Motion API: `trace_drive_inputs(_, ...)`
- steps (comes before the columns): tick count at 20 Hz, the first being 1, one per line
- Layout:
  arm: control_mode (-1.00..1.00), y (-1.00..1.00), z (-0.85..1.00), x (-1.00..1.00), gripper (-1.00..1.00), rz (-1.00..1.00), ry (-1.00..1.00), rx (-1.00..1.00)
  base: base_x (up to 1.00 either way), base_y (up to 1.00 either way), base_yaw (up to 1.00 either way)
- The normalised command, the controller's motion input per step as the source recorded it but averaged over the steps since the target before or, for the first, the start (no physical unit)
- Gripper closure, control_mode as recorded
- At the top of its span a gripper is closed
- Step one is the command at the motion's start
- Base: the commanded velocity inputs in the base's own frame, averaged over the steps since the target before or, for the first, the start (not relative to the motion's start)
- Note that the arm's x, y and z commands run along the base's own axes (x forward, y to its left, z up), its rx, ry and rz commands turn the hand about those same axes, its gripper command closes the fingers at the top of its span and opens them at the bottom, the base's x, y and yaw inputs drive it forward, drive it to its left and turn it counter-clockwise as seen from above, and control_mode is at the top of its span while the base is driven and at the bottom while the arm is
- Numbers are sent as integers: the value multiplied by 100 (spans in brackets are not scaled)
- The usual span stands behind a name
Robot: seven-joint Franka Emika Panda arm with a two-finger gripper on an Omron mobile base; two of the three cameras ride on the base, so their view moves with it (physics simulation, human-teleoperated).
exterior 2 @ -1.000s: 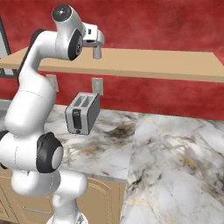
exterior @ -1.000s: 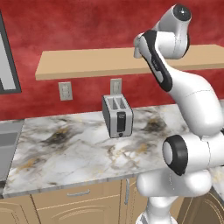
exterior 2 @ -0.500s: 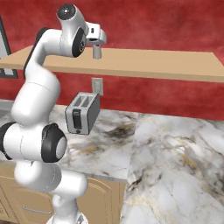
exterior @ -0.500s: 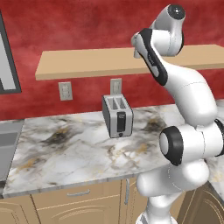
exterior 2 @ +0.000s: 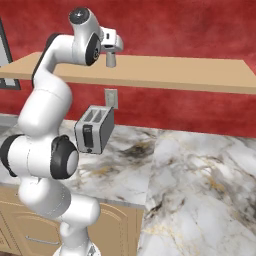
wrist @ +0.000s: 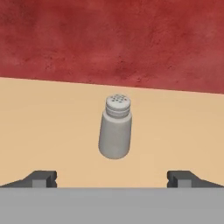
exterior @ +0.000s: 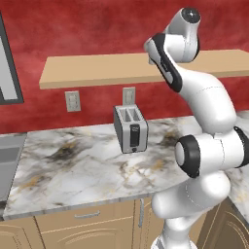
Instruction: Retrieve the shaker from the cabinet and place it next the steak on a plate on the dining table.
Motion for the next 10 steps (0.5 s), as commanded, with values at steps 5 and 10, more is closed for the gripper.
trace_drive_inputs(5,-100,0,-4,25,-100,0,0,-1,0,0,0)
trace_drive_inputs(10,-100,0,0,26,-100,0,0,0,0,0,0)
